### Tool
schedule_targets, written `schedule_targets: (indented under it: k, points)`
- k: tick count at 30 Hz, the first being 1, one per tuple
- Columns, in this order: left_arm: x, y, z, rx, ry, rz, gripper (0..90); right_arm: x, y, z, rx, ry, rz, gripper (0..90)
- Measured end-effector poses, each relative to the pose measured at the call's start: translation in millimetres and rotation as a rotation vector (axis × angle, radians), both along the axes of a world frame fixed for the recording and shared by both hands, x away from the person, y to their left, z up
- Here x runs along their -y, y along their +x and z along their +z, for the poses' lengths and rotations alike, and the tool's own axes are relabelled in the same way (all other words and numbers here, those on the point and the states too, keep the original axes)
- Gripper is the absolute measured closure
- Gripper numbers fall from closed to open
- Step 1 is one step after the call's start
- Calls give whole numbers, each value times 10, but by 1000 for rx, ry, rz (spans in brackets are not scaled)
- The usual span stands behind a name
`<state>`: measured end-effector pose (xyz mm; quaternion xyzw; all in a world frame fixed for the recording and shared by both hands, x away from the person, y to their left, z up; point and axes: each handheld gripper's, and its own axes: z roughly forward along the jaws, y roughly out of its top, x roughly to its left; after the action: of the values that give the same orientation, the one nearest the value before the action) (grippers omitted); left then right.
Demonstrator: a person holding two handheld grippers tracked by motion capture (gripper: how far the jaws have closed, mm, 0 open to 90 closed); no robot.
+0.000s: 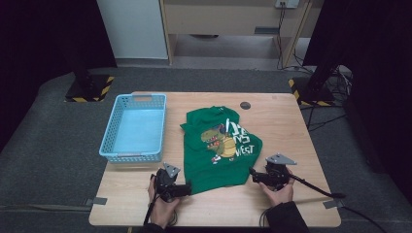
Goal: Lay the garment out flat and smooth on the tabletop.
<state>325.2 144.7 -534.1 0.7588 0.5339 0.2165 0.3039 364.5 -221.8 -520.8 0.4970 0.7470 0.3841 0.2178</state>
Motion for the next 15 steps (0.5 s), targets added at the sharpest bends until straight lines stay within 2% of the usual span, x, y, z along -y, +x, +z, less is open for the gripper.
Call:
schedule_targets:
  k: [6, 15]
  points:
    - [-118, -72, 14, -15, 6, 3, 36, 77, 2, 13, 2, 24, -18, 187]
    - [-178, -183, 30, -18, 23, -11, 44, 80, 2, 5, -6, 25, -11, 207]
